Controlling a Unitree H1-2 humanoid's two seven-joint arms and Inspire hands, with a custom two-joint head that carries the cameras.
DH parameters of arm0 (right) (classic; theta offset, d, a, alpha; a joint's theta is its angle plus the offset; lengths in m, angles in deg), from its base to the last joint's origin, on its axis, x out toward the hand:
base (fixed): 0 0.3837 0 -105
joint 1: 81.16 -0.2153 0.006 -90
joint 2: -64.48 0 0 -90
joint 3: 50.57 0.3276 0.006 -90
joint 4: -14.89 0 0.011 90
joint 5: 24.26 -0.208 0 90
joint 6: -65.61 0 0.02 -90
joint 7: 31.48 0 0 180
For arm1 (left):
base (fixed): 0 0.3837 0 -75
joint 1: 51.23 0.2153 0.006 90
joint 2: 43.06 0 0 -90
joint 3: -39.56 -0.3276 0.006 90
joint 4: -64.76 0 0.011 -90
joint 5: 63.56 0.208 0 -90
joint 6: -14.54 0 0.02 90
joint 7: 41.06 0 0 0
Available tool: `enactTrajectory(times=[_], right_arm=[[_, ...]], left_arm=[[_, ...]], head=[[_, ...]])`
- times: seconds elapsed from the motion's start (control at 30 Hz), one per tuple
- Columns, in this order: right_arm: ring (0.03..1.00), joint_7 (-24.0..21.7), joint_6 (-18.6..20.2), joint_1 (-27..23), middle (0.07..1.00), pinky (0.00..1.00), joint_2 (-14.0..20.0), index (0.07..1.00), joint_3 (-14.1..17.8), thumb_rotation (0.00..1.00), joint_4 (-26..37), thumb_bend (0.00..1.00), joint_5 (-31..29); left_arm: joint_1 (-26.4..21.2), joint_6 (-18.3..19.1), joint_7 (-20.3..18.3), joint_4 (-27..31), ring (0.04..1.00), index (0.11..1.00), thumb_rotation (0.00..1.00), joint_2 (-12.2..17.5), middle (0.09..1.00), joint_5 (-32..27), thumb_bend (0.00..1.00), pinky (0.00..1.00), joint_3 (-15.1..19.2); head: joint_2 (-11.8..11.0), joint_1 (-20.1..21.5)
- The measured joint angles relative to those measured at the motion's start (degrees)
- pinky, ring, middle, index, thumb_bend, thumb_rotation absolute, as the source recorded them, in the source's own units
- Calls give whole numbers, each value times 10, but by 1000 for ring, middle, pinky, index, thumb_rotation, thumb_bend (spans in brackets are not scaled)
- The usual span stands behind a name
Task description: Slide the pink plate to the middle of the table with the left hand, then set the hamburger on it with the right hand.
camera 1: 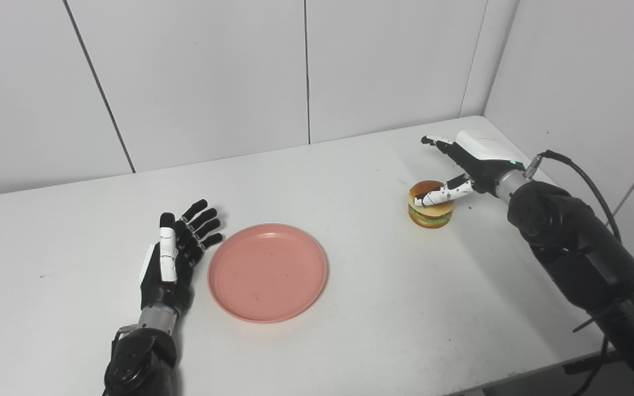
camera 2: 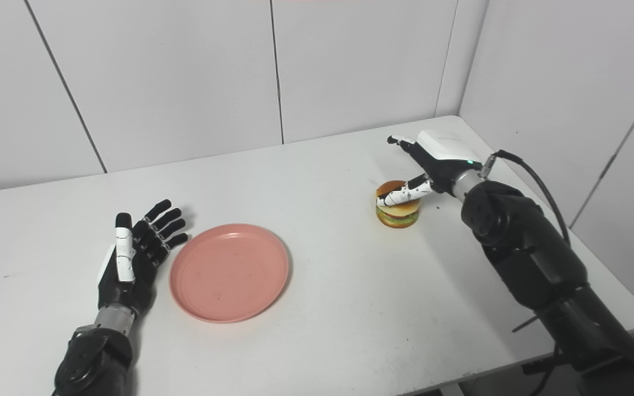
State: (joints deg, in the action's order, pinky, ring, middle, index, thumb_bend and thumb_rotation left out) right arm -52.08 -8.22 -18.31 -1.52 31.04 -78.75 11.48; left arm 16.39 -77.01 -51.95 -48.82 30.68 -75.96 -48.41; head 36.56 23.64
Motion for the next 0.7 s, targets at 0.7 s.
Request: enactTrajectory(times=[0.7], right_arm=[[845, 0, -3, 8, 895, 720, -11, 880, -35, 386, -40, 870, 2]], left_arm=[[8, 11, -3, 19, 821, 792, 1000, -1, 813, 0, 836, 763, -2]], head=[[14, -14]])
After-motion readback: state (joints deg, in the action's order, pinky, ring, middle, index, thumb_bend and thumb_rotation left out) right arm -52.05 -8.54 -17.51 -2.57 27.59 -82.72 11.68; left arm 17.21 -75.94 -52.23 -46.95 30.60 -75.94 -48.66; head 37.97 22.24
